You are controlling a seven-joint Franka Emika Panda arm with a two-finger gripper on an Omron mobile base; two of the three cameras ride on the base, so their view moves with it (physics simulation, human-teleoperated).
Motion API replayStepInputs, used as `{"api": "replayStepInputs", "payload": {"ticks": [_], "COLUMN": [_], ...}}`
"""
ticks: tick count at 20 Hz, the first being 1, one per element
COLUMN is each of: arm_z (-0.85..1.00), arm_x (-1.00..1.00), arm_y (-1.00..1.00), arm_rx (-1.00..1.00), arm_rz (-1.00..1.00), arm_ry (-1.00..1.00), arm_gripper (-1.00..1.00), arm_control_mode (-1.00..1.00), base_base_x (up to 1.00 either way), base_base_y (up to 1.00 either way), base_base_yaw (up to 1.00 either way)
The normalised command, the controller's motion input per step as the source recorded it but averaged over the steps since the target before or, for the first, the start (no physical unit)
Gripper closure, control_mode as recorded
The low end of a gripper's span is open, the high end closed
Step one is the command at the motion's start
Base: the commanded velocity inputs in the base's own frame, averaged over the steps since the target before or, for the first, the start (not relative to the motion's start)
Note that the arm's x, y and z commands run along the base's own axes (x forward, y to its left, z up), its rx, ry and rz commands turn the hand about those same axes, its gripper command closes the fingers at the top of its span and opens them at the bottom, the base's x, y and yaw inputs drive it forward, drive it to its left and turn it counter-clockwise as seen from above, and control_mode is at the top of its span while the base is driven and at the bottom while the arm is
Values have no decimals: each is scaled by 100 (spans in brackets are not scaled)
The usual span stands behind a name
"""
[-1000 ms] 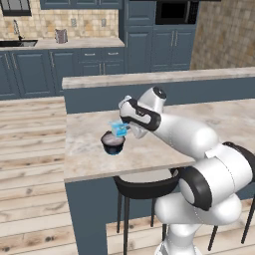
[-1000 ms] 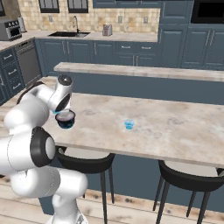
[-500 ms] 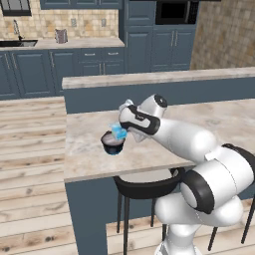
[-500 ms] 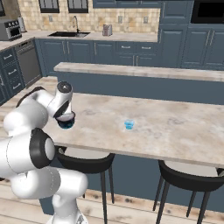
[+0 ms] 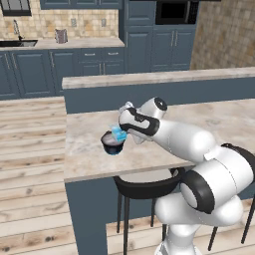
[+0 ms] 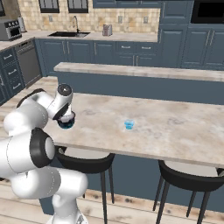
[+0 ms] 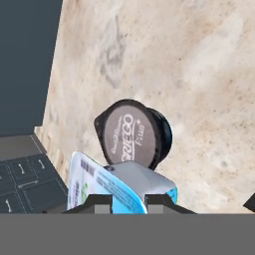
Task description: Stack the yogurt containers by placing the smaller containers on top of the larger containers.
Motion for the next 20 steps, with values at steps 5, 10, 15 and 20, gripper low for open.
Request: {"api": "replayStepInputs", "payload": {"ticks": [5, 10, 15, 20], "arm_z": [-1, -5, -4, -5], "arm_x": [2, 0, 0, 0], "arm_y": [0, 0, 0, 0], "arm_rx": [0, 0, 0, 0], "arm_rz": [0, 0, 0, 0], "arm_ry": [0, 0, 0, 0], "arm_gripper": [100, 100, 100, 100], "arm_control_mode": [-100, -100, -100, -100], "base_base_x": [0, 0, 0, 0], "base_base_y": [0, 0, 0, 0], "base_base_yaw": [0, 0, 0, 0]}}
